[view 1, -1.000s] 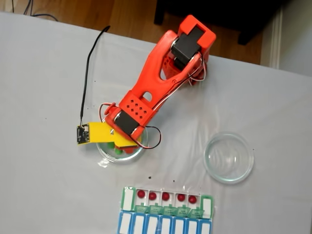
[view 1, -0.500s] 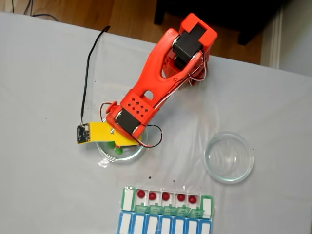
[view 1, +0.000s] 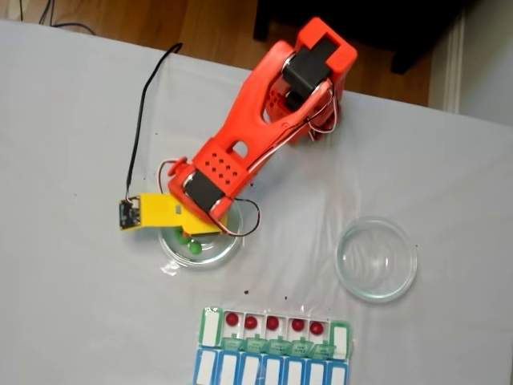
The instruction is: Sort medicines into box.
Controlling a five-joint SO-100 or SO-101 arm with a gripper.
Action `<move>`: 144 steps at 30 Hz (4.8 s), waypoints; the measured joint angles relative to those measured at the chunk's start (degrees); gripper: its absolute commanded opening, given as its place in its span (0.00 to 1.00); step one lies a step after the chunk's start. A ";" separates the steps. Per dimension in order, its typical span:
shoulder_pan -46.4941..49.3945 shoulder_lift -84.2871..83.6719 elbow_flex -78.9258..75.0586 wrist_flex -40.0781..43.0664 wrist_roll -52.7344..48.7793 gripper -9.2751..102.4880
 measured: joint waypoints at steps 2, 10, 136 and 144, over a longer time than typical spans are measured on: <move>0.26 2.02 -0.35 1.67 0.62 0.09; -4.04 2.37 -18.46 19.25 6.24 0.09; -41.92 -63.28 -113.91 46.14 41.75 0.26; -41.40 -63.19 -111.18 46.14 41.75 0.29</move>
